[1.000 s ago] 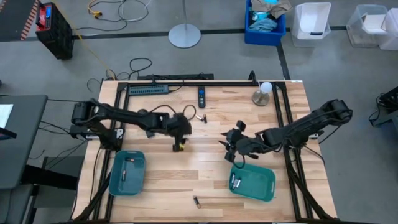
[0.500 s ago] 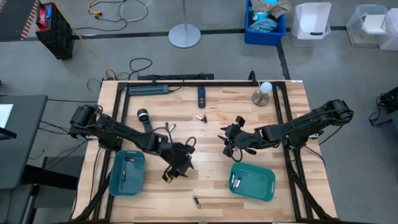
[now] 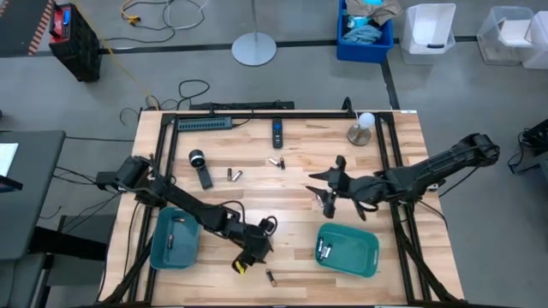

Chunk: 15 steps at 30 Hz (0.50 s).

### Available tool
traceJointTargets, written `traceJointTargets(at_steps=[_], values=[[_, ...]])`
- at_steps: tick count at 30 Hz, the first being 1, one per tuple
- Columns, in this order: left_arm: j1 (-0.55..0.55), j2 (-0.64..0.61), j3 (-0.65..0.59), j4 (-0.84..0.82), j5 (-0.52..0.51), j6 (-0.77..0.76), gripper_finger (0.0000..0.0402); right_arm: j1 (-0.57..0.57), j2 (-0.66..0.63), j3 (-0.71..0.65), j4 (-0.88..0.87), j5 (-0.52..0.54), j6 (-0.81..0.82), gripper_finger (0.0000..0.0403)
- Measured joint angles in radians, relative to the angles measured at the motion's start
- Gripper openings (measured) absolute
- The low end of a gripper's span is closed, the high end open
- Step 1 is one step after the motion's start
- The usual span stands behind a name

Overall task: Sort batteries
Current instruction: Put the black battery into the blue bin

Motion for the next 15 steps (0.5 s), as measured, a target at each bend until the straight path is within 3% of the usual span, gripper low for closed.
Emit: traceJointTargets(at_steps=[15], values=[[-0.098, 0.087, 0.055, 0.078, -0.009, 0.009, 0.0228, 0.066, -0.030, 0.000, -0.021, 0.050, -0.026, 0.0182]])
